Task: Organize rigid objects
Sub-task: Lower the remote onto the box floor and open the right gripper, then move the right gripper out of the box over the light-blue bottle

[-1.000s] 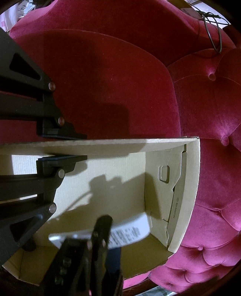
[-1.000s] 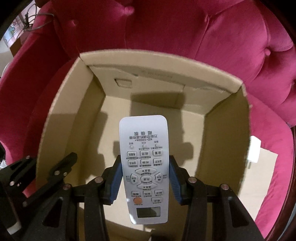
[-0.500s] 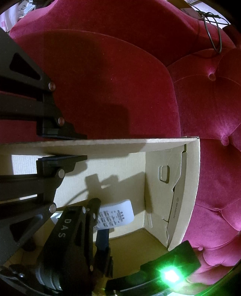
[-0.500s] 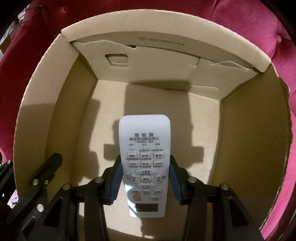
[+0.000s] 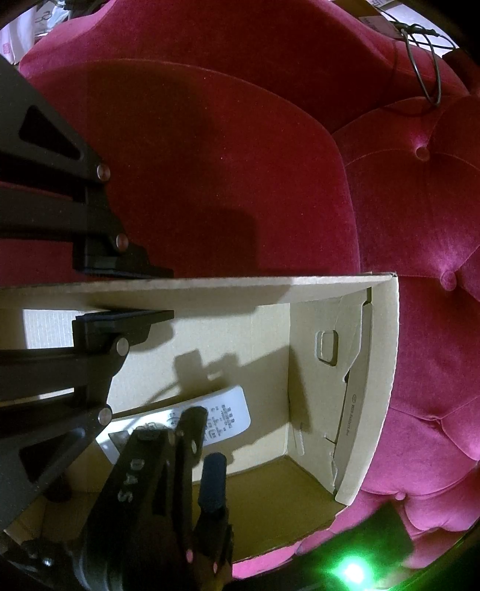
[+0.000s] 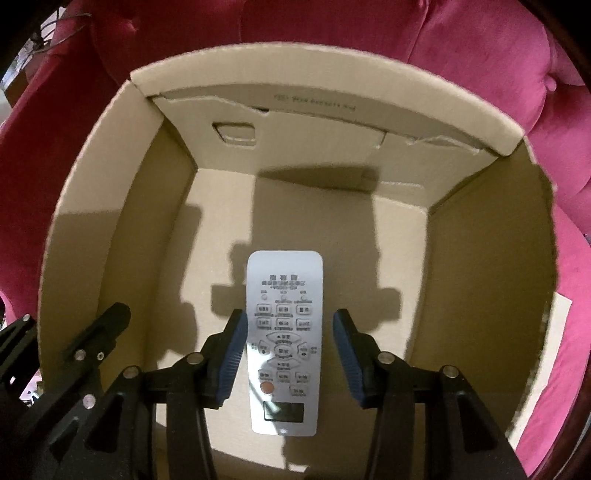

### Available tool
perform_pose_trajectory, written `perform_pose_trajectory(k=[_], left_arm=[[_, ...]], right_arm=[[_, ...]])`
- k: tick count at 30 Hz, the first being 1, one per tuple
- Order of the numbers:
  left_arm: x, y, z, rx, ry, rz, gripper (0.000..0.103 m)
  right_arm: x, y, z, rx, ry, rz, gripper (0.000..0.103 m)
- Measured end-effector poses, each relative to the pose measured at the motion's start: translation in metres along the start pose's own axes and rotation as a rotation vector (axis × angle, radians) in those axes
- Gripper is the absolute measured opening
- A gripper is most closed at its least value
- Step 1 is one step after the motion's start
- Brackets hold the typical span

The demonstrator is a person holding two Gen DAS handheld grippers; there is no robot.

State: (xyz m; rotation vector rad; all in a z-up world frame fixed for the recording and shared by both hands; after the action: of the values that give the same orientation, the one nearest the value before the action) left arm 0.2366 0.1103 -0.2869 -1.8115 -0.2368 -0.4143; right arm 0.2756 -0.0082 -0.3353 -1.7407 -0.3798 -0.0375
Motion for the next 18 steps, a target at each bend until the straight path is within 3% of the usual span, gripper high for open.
perform_pose_trajectory(k=[13,18], left_arm=[[0.0,0.0,0.001,0.0,0.0,0.0,0.015],[0.0,0.0,0.002,-0.001,-0.001,0.0,0.015]], right_arm=[[-0.013,-0.039,-0.02,0.001,-0.005,-0.058,0.051],[-0.009,-0.075,-0.035,-0.009,-0.013,-0.094,0.052]])
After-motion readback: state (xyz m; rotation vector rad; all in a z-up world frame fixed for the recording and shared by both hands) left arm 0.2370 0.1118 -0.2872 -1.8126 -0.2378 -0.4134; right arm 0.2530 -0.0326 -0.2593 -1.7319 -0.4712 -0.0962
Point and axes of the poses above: each gripper's, at about its wrist camera, not at the fingertips, and y roughly the way its jaws point, z to its left, x to its top, the point moved 10 cm from there along y, roughly the way its jaws point, and after that the axes turned 15 degrees about -x, right-handed, at the moved point
